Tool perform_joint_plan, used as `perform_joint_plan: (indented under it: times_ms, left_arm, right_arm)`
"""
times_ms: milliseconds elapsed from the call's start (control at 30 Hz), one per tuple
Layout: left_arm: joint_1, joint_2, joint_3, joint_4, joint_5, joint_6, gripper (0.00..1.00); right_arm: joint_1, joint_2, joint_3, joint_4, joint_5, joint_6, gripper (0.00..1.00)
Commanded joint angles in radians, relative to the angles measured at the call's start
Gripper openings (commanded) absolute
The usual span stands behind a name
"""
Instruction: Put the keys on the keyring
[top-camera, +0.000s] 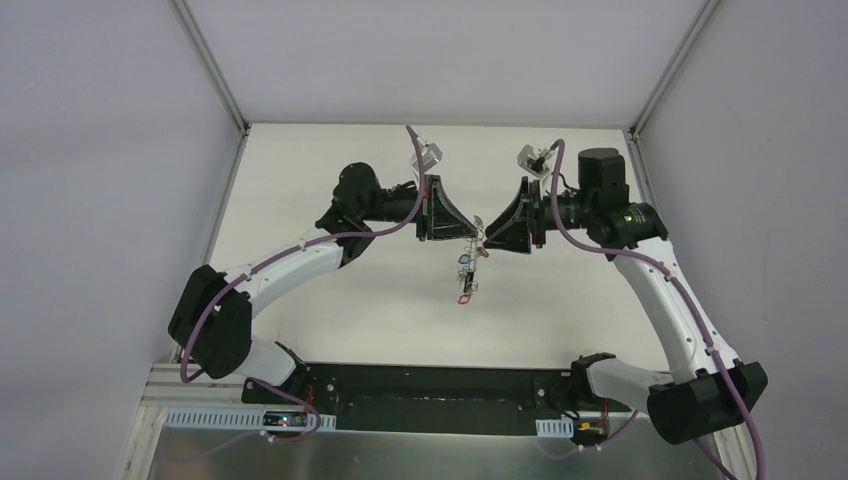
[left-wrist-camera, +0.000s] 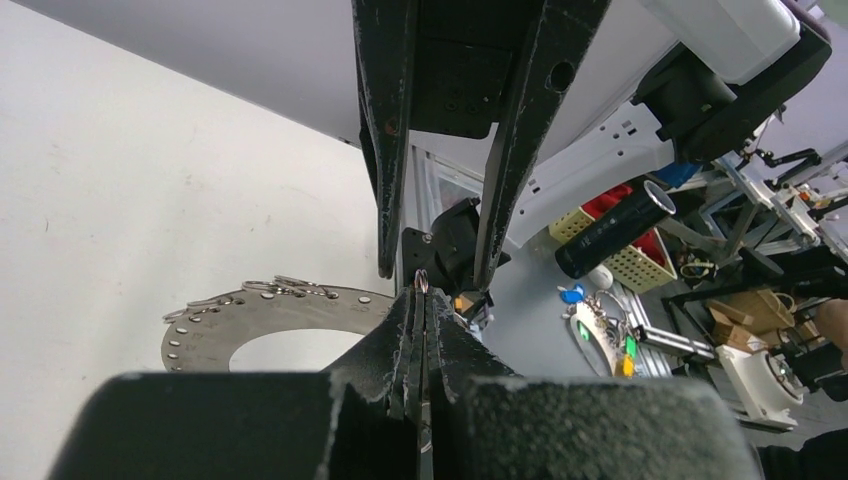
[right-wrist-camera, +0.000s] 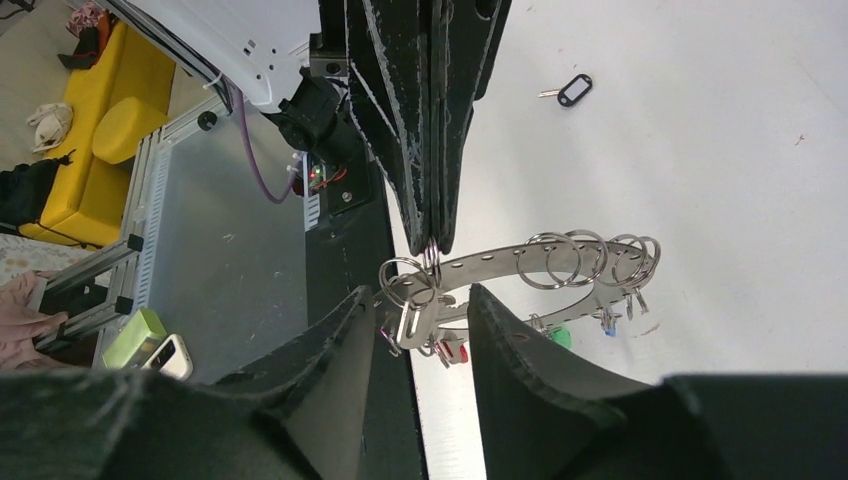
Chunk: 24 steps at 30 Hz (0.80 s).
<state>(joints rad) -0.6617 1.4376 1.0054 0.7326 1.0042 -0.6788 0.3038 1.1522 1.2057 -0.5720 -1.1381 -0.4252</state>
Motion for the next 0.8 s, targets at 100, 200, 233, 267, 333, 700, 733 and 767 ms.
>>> perform_joint_plan:
  times_ms: [100,200,233,267,333,700,733,767]
  left_arm:
    - [-0.007,-0.026,-0.014,0.157,-0.039,-0.084,0.0]
    - [-0.007,-0.025,-0.018,0.168,-0.049,-0.096,0.0]
    - [-0.007,-0.025,-0.018,0.171,-0.052,-0.098,0.0]
    - [-0.007,-0.023,-0.02,0.174,-0.058,-0.102,0.0]
    - [-0.007,-0.022,-0.023,0.177,-0.061,-0.105,0.0]
    - [-0.007,-0.019,-0.019,0.188,-0.069,-0.116,0.0]
    - [-0.007,-0.018,-0.019,0.188,-0.069,-0.116,0.0]
    - [-0.007,-0.017,-0.019,0.188,-0.07,-0.116,0.0]
  right_arm:
    - [-0.012,0.001,0.0,0.102,-0.059,0.063,0.38]
    - [-0.012,0.001,-0.021,0.127,-0.065,0.081,0.37]
    - [-0.012,0.001,-0.025,0.135,-0.067,0.087,0.36]
    - [-0.012,0.002,-0.027,0.14,-0.07,0.092,0.36]
    - [-0.012,0.004,-0.029,0.146,-0.073,0.098,0.35]
    - [-0.012,0.023,-0.03,0.183,-0.096,0.132,0.29]
    - [-0.012,0.025,-0.029,0.187,-0.099,0.135,0.27]
    - [-0.012,0.027,-0.03,0.189,-0.102,0.138,0.25]
